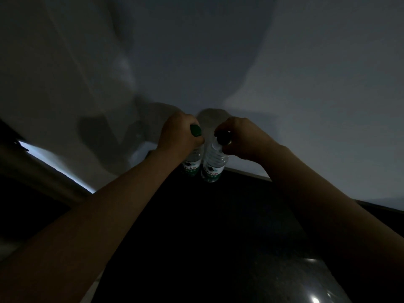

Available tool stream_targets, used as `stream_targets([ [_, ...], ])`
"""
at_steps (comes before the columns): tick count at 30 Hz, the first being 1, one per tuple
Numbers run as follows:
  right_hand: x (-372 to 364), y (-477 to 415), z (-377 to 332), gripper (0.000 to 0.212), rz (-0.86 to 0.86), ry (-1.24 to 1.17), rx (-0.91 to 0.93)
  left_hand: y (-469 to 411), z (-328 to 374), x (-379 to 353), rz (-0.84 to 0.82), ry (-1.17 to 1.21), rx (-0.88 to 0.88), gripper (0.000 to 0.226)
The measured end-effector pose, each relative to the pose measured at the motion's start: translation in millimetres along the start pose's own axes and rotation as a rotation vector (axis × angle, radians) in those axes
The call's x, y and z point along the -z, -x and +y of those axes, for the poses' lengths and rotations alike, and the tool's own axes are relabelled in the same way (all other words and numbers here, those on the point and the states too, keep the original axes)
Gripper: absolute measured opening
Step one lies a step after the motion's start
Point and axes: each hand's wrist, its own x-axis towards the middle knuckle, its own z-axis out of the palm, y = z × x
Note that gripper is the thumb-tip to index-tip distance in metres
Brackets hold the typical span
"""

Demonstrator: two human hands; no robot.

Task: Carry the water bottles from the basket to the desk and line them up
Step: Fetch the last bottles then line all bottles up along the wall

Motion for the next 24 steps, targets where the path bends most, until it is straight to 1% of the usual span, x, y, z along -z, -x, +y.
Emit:
stream_targets([
  [4, -5, 1, 2, 0.039, 0.032, 0.005, -0.001, -2, -6, 2, 0.015, -0.017, 0.024, 0.018],
  [8, -9, 11, 5, 0.058, 0.067, -0.044, -0.049, 0, -3, 4, 0.016, -0.041, 0.035, 0.025],
  [12, -9, 36, 10, 0.055, 0.117, -0.027, -0.1, 5, 2, 6, -0.015, -0.115, 0.043, 0.037],
  [14, -10, 55, 13, 0.053, 0.066, 0.027, -0.139, 9, 6, 10, -0.023, -0.161, 0.047, 0.042],
  [16, -13, 76, 17, 0.046, -0.036, 0.096, -0.16, 17, 13, 16, -0.027, -0.223, 0.042, 0.044],
  [19, -16, 109, 18, 0.036, -0.165, 0.151, -0.184, 38, 27, 24, -0.068, -0.289, -0.029, 0.039],
  [21, -17, 132, 18, 0.034, -0.193, 0.14, -0.212, 59, 36, 25, -0.123, -0.289, -0.058, 0.037],
  [24, -18, 166, 18, 0.032, -0.191, 0.126, -0.231, 95, 49, 25, -0.218, -0.259, -0.077, 0.035],
])
